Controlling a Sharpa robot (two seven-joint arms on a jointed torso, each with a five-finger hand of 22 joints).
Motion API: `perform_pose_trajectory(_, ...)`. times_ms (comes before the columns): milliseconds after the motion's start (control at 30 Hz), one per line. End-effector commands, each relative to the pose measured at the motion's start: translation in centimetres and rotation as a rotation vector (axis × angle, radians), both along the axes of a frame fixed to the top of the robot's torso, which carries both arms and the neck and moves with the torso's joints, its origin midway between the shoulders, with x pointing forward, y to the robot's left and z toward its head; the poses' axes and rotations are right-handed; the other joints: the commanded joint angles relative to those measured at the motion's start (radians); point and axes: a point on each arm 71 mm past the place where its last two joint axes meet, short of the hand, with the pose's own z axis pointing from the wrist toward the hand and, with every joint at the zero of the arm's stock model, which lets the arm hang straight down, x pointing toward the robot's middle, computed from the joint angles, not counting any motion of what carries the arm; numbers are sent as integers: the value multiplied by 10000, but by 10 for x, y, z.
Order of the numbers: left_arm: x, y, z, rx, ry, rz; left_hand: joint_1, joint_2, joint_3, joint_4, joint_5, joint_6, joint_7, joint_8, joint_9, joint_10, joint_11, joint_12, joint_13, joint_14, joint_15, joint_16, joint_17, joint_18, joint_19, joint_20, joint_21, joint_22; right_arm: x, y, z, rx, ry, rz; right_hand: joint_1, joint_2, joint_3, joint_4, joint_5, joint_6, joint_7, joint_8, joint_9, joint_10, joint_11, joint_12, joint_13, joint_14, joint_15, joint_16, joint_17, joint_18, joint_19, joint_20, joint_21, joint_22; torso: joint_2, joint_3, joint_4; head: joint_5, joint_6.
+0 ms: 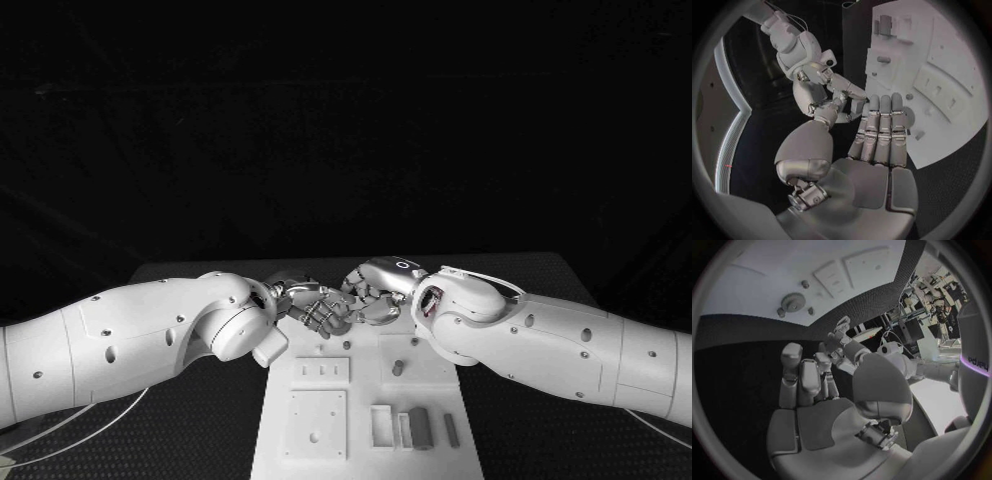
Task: Assemble the parts on the task board
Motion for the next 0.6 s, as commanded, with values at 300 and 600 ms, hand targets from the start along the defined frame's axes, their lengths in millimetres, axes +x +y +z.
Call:
perform_pose_trajectory(300,0,-3,1,4,-49,-119,202,462,92,-452,-24,205,-57,-22,-21,112,-51,-94,161,220,-34,-108,131,34,164,-38,-71,36,-1,5,-1,-174,68,150,-61,-16,-11,50,15,369,282,3,15,-30,-20,-60,-15,23,-52,-47,-15,474,14,-62,-8,123,1,9,0,-22,-25)
perform_pose_trajectory(600,0,-2,1,13,-64,-51,372,439,618,-318,-40,405,-129,35,0,290,-113,-110,318,410,-80,-126,305,22,244,-79,-71,100,-1,5,-2,-264,87,123,-63,-19,-7,51,15,373,281,0,20,-30,-21,-62,-17,25,-52,-49,-13,474,16,-63,-11,122,3,9,-2,-31,-26)
